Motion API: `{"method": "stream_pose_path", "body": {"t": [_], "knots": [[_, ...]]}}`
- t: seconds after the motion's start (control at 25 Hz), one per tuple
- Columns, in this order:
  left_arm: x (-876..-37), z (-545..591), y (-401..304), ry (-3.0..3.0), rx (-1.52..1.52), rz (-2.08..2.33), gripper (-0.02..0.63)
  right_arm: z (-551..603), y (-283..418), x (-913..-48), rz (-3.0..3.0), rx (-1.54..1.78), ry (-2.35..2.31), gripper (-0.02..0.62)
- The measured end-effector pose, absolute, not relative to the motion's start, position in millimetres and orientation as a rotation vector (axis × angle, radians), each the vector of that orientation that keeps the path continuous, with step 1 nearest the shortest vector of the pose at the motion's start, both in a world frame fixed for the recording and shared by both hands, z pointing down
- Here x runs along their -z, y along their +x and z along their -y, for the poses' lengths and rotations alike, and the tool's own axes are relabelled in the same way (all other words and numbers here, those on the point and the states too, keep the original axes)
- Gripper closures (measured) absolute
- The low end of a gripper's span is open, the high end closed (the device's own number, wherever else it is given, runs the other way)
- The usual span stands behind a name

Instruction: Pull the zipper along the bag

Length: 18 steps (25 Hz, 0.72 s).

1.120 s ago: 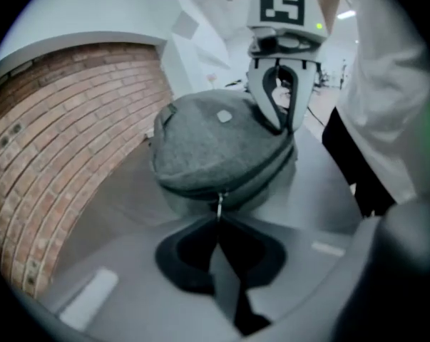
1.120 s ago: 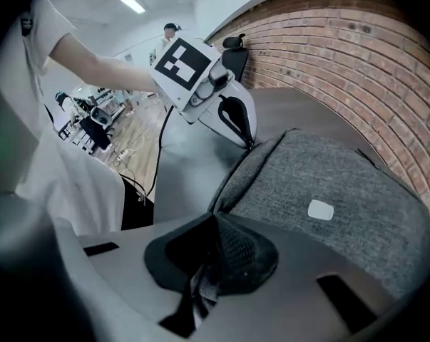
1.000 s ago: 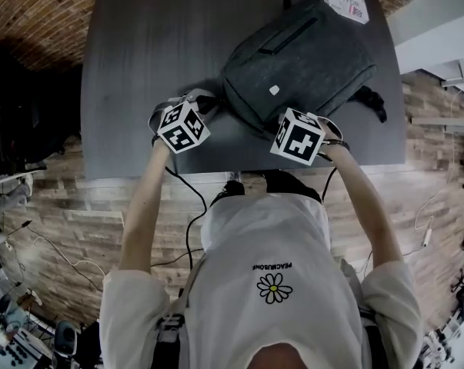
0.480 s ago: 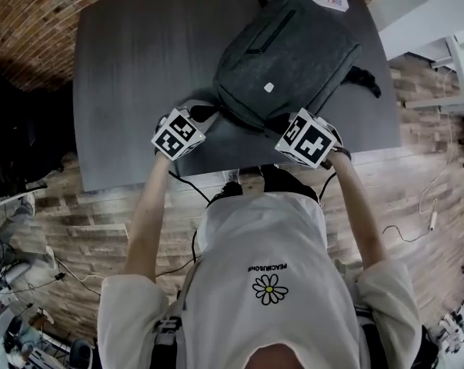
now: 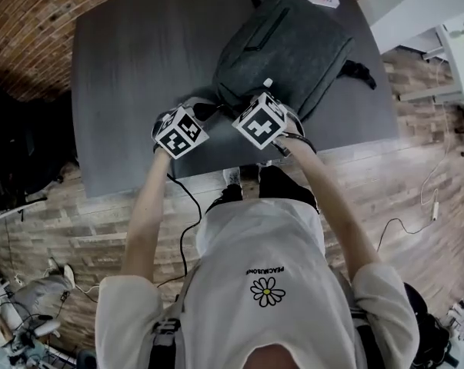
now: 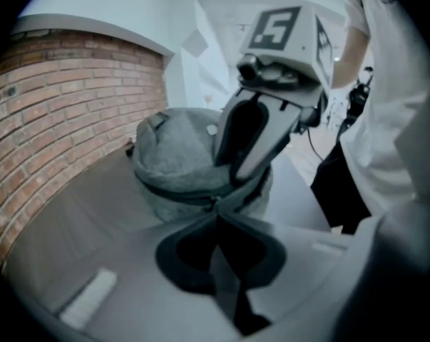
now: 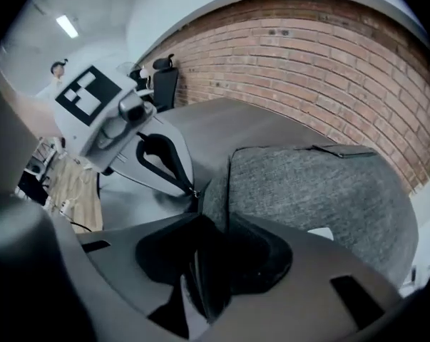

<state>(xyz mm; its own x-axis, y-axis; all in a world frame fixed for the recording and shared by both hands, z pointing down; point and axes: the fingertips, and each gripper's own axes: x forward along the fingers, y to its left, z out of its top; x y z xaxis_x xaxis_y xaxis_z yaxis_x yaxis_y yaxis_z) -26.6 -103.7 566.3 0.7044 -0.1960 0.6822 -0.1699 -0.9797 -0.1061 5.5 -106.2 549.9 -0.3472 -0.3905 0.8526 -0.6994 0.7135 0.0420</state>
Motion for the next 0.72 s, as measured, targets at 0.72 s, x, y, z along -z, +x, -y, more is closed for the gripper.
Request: {"method": "stream_pose_path", "body": {"t": [0.72], "knots": [[-564, 108, -19, -2.758, 1.154, -0.121, 0.597, 59, 32, -539, 1.986, -0.332, 0.585, 0.577]]}}
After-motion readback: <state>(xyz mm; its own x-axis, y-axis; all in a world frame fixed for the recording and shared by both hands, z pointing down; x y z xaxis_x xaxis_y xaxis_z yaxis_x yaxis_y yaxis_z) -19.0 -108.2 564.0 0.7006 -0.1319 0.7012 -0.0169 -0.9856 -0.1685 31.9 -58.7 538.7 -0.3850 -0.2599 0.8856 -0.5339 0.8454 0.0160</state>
